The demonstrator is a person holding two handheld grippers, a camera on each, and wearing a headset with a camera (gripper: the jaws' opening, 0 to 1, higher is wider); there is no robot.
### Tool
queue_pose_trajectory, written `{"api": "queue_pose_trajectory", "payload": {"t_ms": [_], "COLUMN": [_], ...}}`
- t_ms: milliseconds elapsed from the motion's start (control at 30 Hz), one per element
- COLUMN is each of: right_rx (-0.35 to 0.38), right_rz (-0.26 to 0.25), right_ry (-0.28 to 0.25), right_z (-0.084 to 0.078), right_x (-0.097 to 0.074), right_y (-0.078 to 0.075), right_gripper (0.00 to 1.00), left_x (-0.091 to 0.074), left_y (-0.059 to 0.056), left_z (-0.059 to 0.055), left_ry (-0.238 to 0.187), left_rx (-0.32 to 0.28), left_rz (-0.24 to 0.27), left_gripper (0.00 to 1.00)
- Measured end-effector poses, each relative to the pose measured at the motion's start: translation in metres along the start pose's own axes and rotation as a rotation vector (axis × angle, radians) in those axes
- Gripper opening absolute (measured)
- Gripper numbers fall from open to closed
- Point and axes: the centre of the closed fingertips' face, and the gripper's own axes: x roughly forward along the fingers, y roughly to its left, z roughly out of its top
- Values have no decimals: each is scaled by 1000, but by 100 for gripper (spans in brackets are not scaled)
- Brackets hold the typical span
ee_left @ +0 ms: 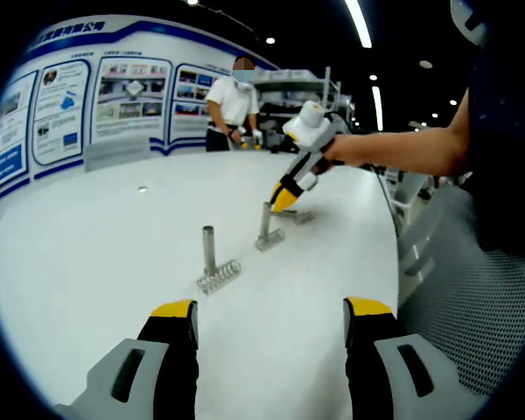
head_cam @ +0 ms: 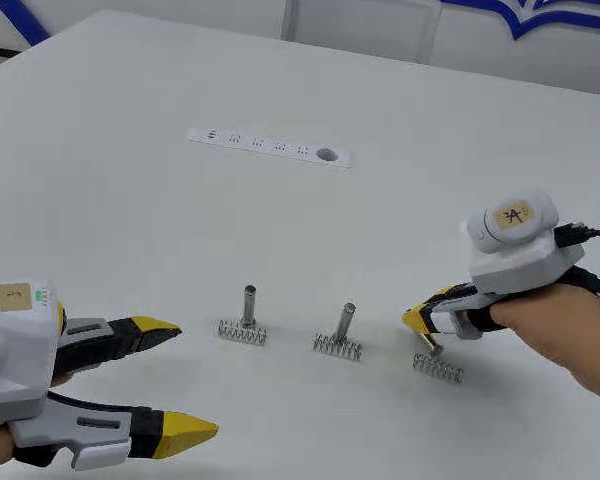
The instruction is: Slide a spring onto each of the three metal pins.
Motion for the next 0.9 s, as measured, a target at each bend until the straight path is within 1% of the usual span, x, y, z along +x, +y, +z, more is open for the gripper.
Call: {"api": "queue_pose_trajectory", "payload": {"t_ms": [133, 467, 767, 867, 900], "right_rx": [16, 57, 55, 51, 56], "right_rz": [-3, -24, -35, -39, -37], "right_ry": [17, 65, 93, 113, 111], "right_z": [-1, -4, -6, -8, -7], "right_x": [2, 8, 9, 9, 10], "right_y": [2, -2, -2, -3, -3], "right_gripper": [18, 14, 13, 13, 13], "left_x": [0, -2, -1, -1, -1], "left_y": [1, 2, 3, 3, 3], "left_z": [-1, -3, -4, -3, -3], "left_ry": [-4, -12, -20, -23, -24], "left_rx": [-3, -10, -13, -14, -15], "left_rz": [-1, -3, -8, -11, -11], "left_gripper": [68, 68, 67, 67, 67]}}
